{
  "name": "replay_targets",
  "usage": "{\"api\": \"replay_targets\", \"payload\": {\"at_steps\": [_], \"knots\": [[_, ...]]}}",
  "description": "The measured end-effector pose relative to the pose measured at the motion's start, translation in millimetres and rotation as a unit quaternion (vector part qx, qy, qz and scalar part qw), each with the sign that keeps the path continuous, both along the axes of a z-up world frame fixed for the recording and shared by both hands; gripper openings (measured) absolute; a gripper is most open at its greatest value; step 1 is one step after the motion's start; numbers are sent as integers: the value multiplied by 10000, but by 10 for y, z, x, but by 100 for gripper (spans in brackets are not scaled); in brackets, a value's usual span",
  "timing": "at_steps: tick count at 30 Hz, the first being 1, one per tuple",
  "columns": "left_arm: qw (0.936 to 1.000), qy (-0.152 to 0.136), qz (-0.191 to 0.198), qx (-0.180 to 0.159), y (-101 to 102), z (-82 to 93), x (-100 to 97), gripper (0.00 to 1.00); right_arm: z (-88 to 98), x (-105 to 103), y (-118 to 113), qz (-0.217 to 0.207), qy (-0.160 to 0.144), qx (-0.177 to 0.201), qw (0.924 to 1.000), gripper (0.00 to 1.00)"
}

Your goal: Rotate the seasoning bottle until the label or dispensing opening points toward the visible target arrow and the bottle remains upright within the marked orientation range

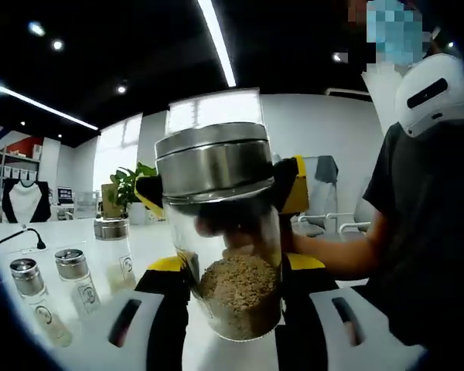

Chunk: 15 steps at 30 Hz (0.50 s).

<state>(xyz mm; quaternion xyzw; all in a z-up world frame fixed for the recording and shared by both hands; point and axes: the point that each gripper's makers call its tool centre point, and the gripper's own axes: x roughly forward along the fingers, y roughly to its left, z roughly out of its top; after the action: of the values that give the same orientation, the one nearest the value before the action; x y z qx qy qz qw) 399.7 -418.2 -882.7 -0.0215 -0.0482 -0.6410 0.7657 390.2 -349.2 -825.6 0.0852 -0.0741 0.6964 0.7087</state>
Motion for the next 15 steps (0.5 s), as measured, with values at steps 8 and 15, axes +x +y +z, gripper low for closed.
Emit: {"api": "replay_targets", "payload": {"at_steps": [8, 15], "knots": [[9908, 141, 1244, 516, 114, -95, 348, 47, -51, 278, -33, -739, -201, -119, 9970, 38], [9746, 218, 2063, 842, 258, -159, 546, 46, -104, 368, 59, -1194, -584, -393, 9903, 37]]}}
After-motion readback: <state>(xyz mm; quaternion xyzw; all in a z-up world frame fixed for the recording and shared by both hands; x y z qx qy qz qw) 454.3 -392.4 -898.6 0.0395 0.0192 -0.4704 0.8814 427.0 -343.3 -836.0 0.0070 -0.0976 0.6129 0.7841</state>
